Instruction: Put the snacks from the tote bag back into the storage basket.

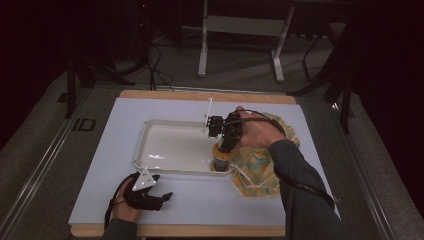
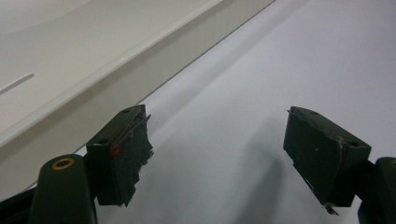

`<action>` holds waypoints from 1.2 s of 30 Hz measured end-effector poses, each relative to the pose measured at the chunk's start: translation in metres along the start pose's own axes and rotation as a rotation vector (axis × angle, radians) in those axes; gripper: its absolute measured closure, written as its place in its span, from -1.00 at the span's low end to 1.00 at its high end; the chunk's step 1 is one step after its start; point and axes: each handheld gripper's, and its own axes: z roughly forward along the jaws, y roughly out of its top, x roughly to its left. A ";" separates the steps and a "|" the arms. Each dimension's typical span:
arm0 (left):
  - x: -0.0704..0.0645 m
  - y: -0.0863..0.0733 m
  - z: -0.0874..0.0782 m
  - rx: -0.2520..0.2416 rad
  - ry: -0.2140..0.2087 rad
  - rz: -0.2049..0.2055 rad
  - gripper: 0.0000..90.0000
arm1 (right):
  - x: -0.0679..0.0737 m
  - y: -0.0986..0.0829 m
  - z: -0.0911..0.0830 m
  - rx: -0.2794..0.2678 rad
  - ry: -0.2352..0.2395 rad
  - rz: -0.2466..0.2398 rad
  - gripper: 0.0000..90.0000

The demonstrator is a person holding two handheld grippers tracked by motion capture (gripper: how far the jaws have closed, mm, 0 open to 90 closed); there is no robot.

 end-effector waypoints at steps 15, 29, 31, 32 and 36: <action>0.000 0.000 0.000 -0.001 0.000 -0.001 -0.50 | -0.003 -0.003 -0.002 -0.075 -0.007 0.039 -0.01; 0.000 0.000 0.000 0.004 0.003 0.002 -0.50 | -0.004 -0.019 -0.027 -0.275 -0.042 0.075 -0.01; 0.000 0.000 0.000 0.004 0.002 0.002 -0.50 | -0.003 -0.021 -0.029 -0.280 -0.049 0.081 -0.01; 0.000 0.000 0.000 0.003 0.003 0.002 -0.50 | -0.003 -0.023 -0.030 -0.286 -0.052 0.080 -0.01; 0.000 0.000 0.000 0.002 0.003 0.000 -0.50 | -0.003 -0.029 -0.031 -0.295 -0.063 0.092 -0.01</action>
